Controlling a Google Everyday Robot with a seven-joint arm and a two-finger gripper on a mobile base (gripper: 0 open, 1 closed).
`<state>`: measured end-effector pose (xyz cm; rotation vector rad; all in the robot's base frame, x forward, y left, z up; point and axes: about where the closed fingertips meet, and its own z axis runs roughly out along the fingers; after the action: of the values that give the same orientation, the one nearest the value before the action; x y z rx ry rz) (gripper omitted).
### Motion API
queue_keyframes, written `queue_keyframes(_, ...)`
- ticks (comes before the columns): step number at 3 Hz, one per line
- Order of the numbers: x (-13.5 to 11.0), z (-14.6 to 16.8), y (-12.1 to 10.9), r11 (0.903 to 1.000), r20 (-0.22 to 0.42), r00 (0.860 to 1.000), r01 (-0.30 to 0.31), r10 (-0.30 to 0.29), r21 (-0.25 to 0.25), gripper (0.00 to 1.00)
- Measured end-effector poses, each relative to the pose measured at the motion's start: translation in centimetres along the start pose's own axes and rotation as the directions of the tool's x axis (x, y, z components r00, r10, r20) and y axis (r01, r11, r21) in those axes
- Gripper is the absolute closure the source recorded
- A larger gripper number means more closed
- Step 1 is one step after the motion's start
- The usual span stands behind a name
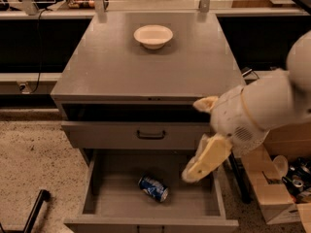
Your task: Pick pepsi can from middle drawer and place on counter
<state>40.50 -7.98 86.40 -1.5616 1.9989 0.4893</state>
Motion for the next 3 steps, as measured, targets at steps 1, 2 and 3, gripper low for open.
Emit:
queue_keyframes(1, -0.3, 2.2, 0.6, 0.9972, 0.045, 0.996, 0.075, -0.075, 0.006, 0.00)
queue_keyframes(2, 0.2, 3.8, -0.2, 0.9981, 0.001, 0.998, 0.062, -0.062, 0.000, 0.00)
queue_keyframes(3, 2.1, 8.1, 0.8, 0.9980, 0.029, 0.999, -0.040, 0.042, -0.048, 0.00)
